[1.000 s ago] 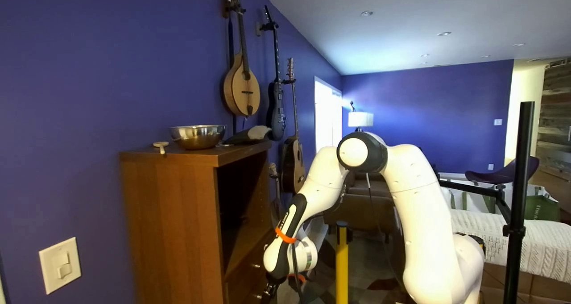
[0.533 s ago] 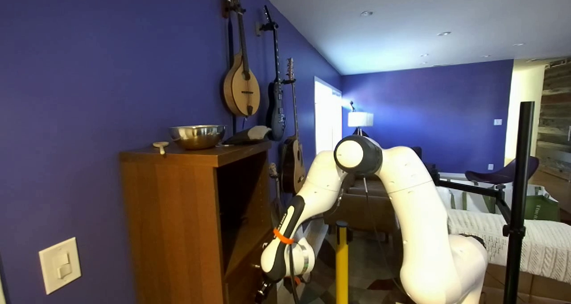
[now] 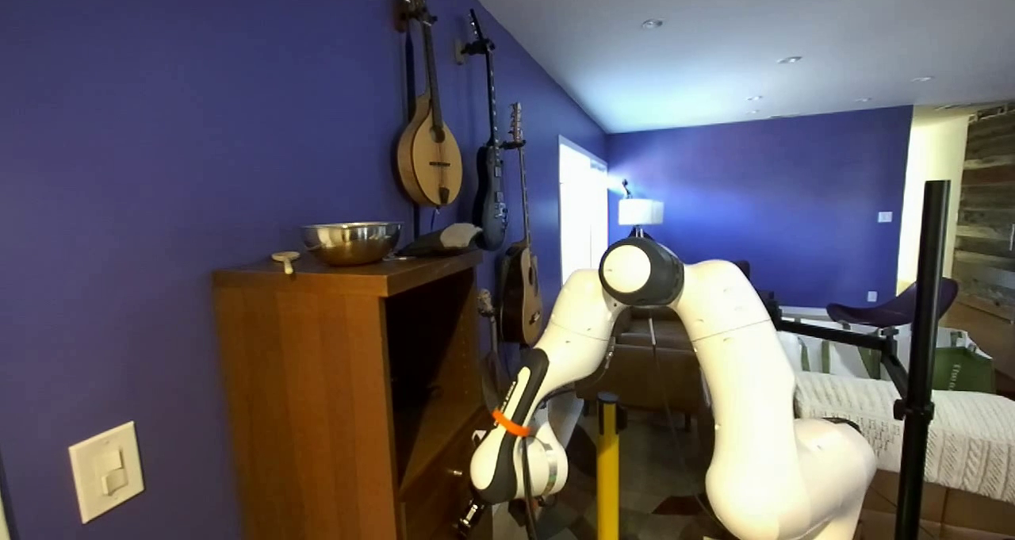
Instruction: Open the second drawer from the top fully
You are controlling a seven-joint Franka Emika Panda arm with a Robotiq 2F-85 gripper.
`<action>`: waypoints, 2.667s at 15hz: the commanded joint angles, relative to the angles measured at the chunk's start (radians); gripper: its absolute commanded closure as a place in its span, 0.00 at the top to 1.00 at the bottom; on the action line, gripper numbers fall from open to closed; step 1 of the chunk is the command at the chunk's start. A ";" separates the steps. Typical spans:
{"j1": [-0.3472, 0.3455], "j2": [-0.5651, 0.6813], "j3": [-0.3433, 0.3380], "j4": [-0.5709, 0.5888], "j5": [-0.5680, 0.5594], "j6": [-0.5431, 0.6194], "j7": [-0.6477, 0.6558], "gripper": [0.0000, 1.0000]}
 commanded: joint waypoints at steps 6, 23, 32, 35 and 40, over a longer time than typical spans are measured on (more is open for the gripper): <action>0.302 -0.224 -0.353 -0.125 -0.053 -0.197 0.110 0.04; 0.532 -0.641 -0.656 -0.173 -0.231 -1.063 0.162 1.00; 0.657 -0.595 -0.657 -0.176 -0.080 -0.636 0.217 1.00; 0.647 -0.506 -0.644 -0.160 -0.120 -0.565 0.338 1.00; 0.625 -0.430 -0.649 -0.155 -0.189 -0.570 0.486 1.00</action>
